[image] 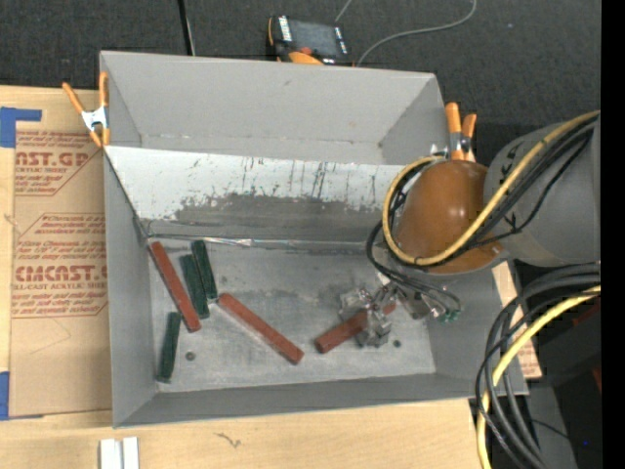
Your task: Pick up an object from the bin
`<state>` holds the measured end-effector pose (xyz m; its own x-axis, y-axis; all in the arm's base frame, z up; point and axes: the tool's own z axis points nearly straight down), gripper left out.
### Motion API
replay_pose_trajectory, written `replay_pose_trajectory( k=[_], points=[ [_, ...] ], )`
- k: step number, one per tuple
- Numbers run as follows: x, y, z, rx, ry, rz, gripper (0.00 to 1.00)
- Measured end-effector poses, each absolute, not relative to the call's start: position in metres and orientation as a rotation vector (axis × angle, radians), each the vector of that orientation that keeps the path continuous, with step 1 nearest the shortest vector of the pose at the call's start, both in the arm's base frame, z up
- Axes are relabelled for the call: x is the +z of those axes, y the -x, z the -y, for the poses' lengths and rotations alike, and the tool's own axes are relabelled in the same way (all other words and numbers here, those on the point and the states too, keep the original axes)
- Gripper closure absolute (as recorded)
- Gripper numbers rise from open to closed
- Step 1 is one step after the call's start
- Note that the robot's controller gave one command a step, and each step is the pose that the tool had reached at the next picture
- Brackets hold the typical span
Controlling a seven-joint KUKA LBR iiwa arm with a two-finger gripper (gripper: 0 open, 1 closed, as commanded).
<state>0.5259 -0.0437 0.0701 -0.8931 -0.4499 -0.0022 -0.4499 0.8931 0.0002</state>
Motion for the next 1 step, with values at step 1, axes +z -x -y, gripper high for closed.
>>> replay_pose_trajectory(
  k=[1],
  points=[
    [0.2258,-0.5338,0.0715,-0.006,0.748,-3.041,1.00]
  ],
)
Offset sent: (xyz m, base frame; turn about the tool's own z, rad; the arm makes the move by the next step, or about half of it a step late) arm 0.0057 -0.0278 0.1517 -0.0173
